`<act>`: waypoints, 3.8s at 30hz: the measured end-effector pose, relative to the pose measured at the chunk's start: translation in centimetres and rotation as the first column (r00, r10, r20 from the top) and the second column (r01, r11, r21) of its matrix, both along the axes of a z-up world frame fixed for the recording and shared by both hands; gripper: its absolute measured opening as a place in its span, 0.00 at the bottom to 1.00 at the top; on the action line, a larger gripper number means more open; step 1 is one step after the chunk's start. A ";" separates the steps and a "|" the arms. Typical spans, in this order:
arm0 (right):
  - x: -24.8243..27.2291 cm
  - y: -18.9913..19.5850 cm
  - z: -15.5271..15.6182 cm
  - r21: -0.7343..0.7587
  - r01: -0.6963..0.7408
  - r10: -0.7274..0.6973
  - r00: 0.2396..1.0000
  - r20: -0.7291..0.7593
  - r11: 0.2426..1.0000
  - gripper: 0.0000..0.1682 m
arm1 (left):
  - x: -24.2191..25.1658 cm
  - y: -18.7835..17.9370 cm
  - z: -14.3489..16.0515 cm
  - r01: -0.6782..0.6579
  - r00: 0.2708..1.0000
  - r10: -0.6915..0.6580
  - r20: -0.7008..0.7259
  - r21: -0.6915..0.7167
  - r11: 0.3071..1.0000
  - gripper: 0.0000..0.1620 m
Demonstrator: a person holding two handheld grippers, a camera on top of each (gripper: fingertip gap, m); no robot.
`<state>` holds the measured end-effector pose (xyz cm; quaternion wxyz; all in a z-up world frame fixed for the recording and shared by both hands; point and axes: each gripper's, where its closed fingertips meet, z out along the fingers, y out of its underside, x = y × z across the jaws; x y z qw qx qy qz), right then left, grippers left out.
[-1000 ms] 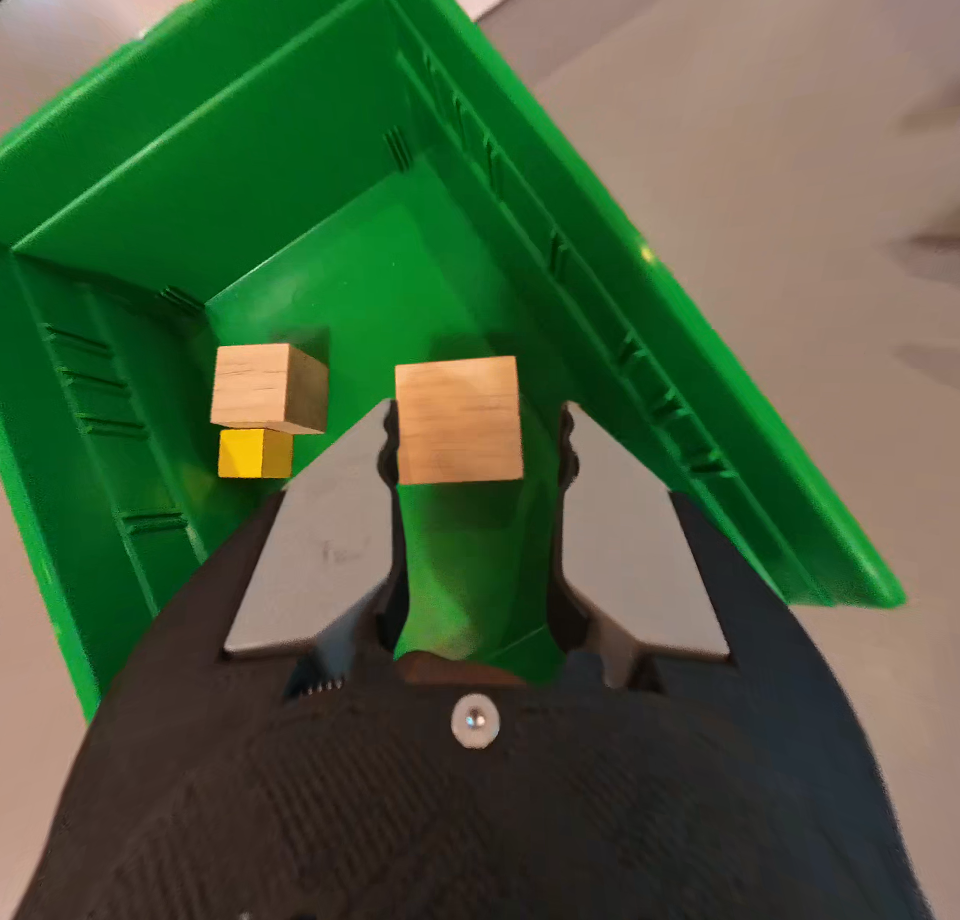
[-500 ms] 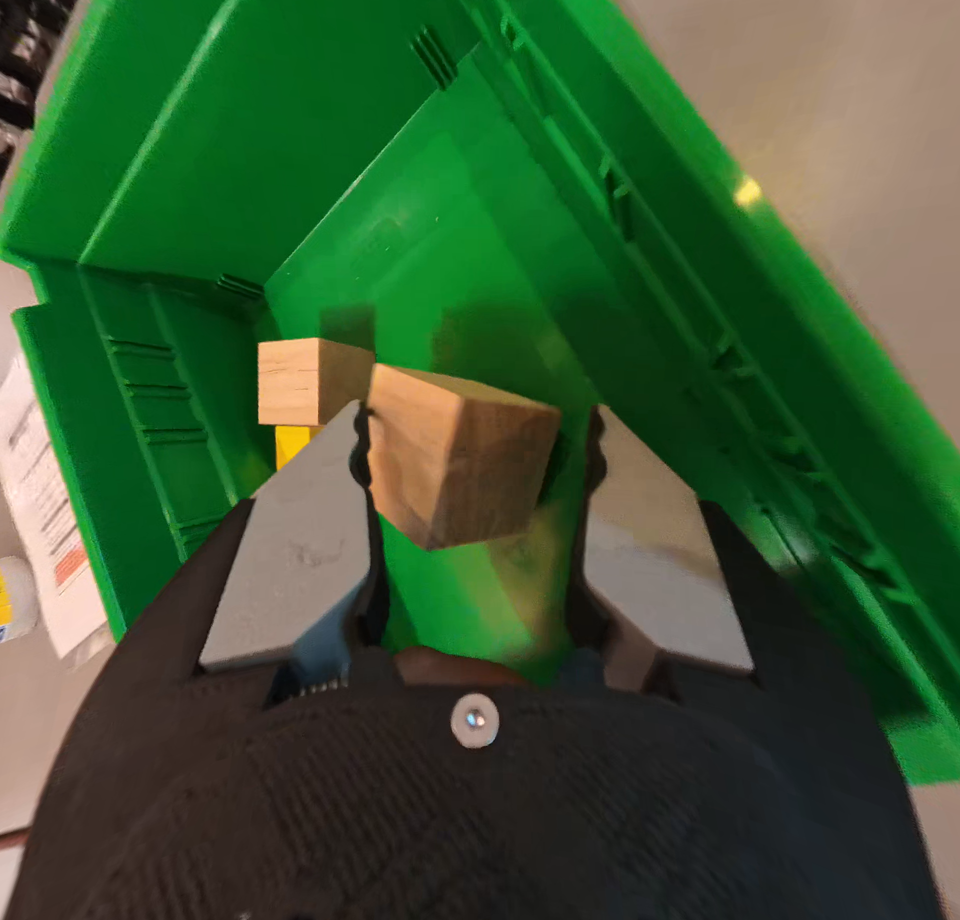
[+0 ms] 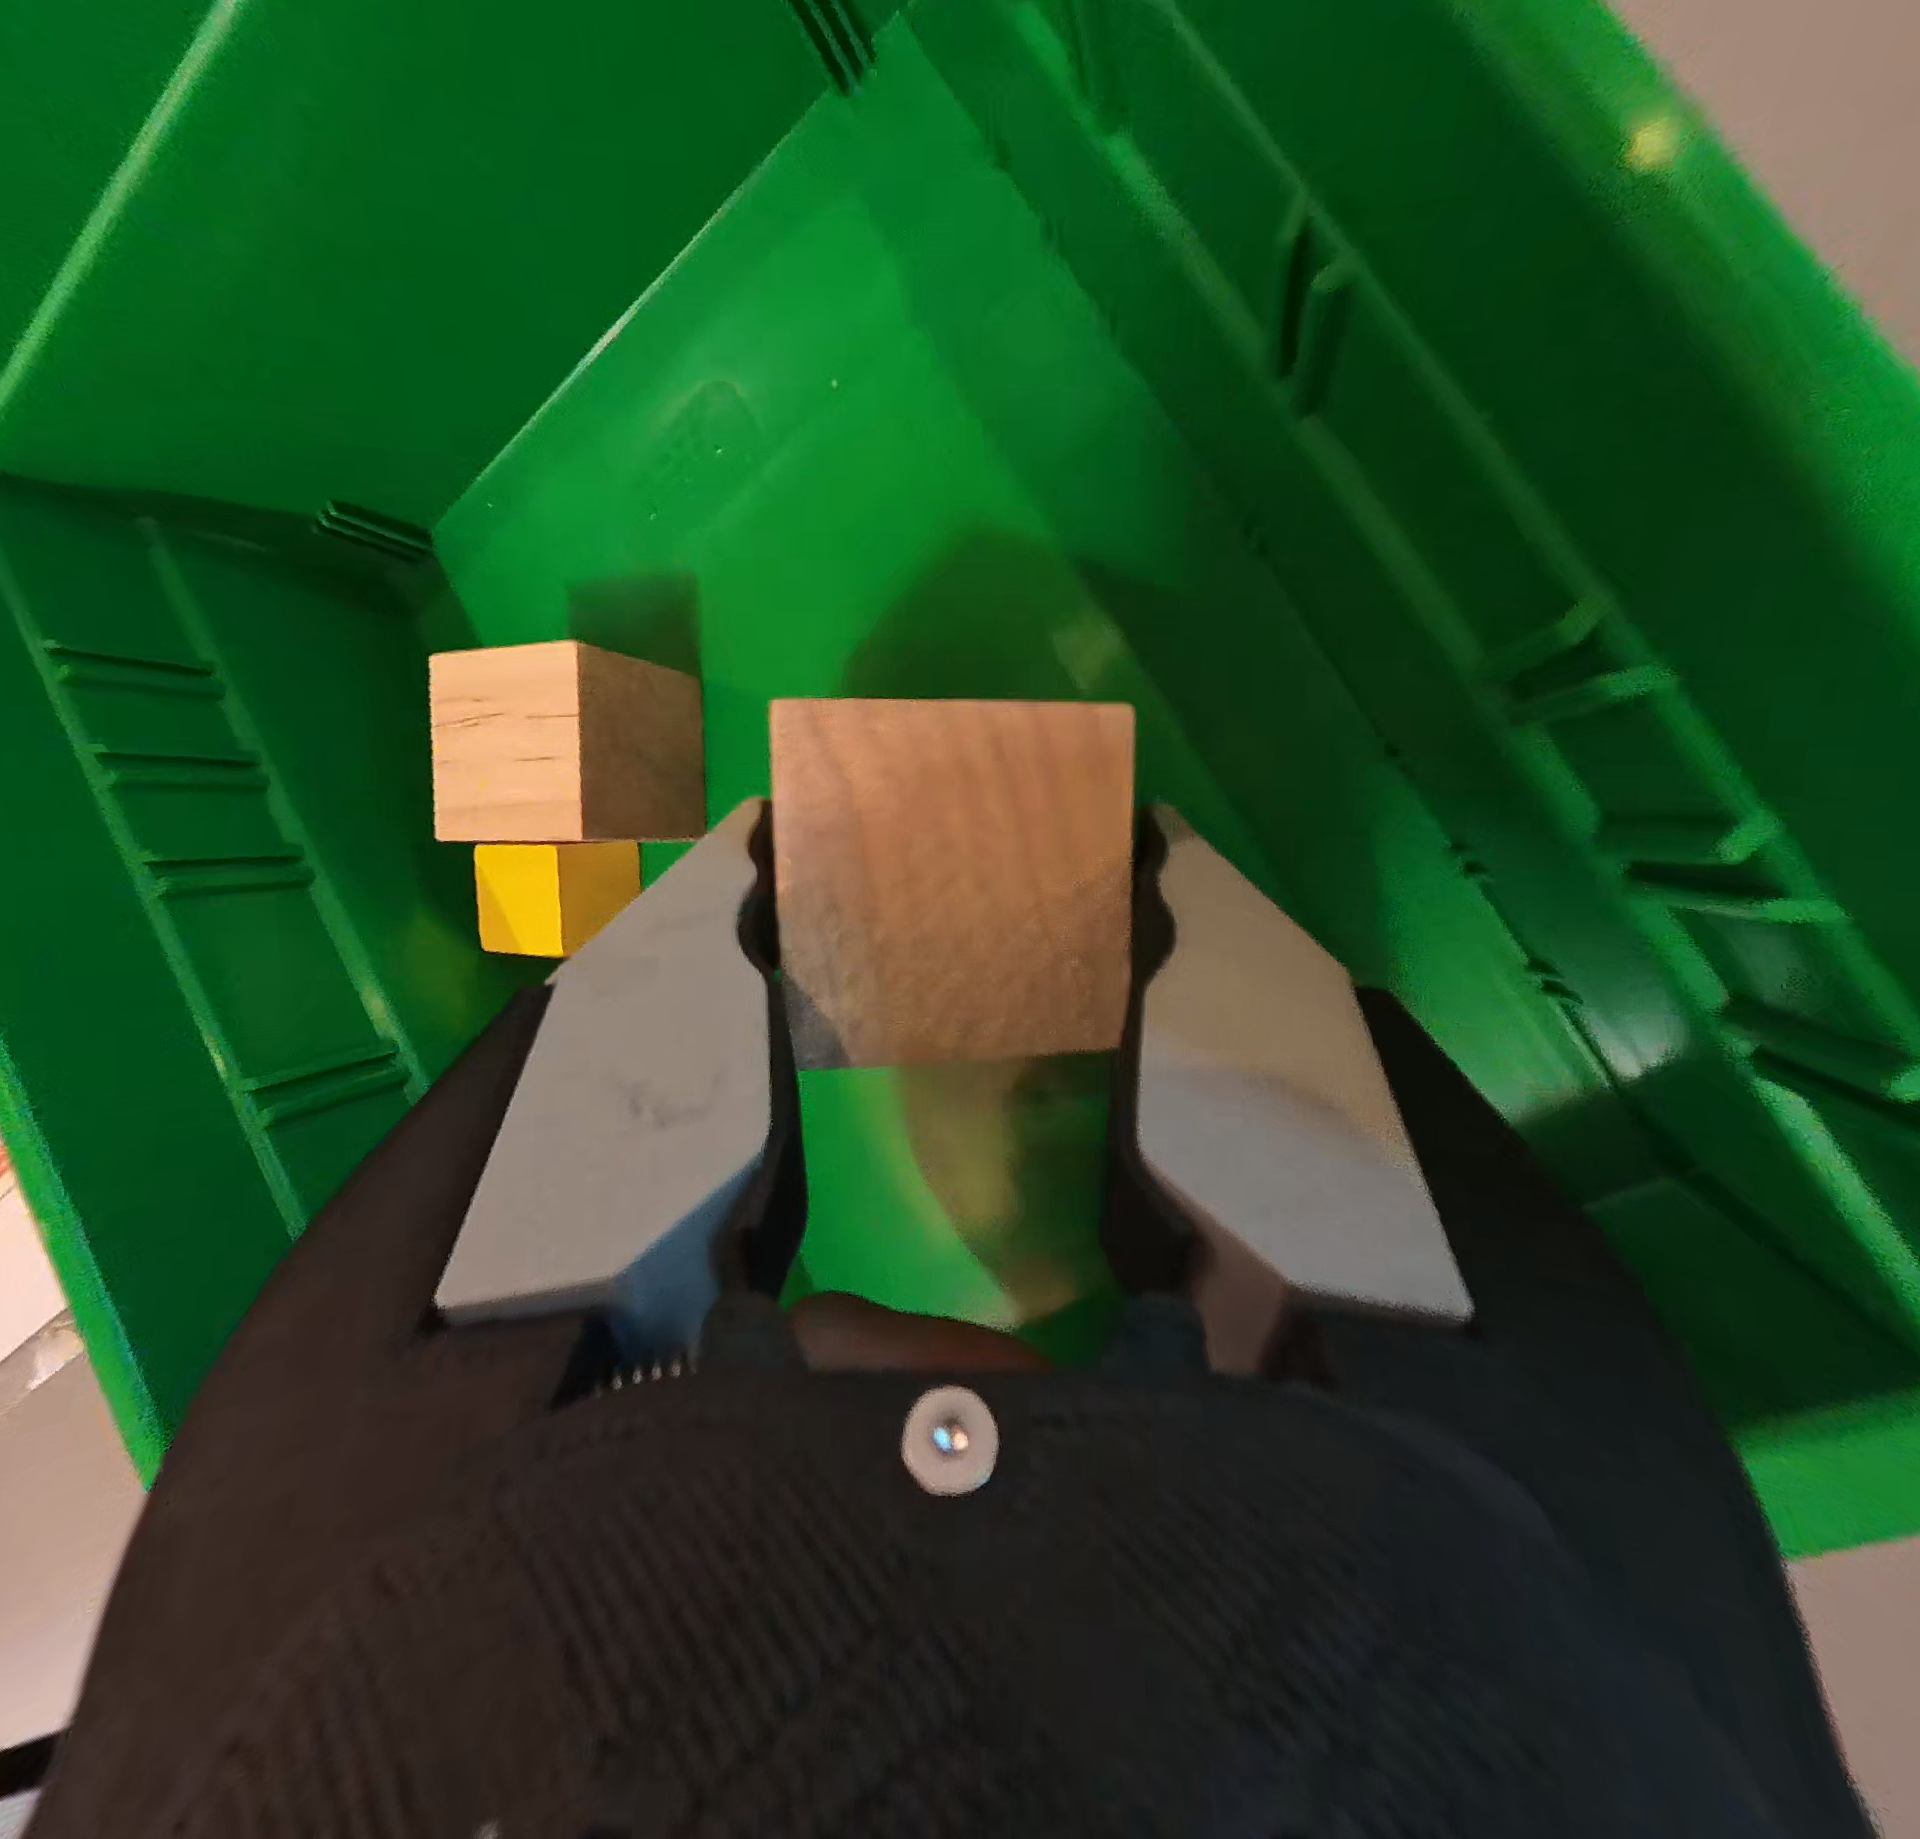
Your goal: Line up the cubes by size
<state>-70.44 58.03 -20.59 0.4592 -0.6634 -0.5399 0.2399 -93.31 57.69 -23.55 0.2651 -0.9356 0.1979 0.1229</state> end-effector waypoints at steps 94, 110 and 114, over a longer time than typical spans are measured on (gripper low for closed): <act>-0.7 -5.9 6.9 -0.263 -0.404 0.253 0.850 -0.462 0.876 0.33 | 17.1 -10.5 21.0 0.461 0.840 -0.432 -0.327 0.850 0.255 0.39; 2.0 -14.6 12.7 -0.417 -0.884 0.389 0.468 -0.794 0.213 0.37 | 24.1 -16.6 18.2 0.609 0.455 -0.802 -0.386 0.792 -0.036 0.39; 2.1 -15.8 12.7 -0.410 -0.895 0.414 0.445 -0.794 0.175 0.37 | 25.0 -15.7 17.1 0.641 0.456 -0.795 -0.400 0.767 -0.018 0.39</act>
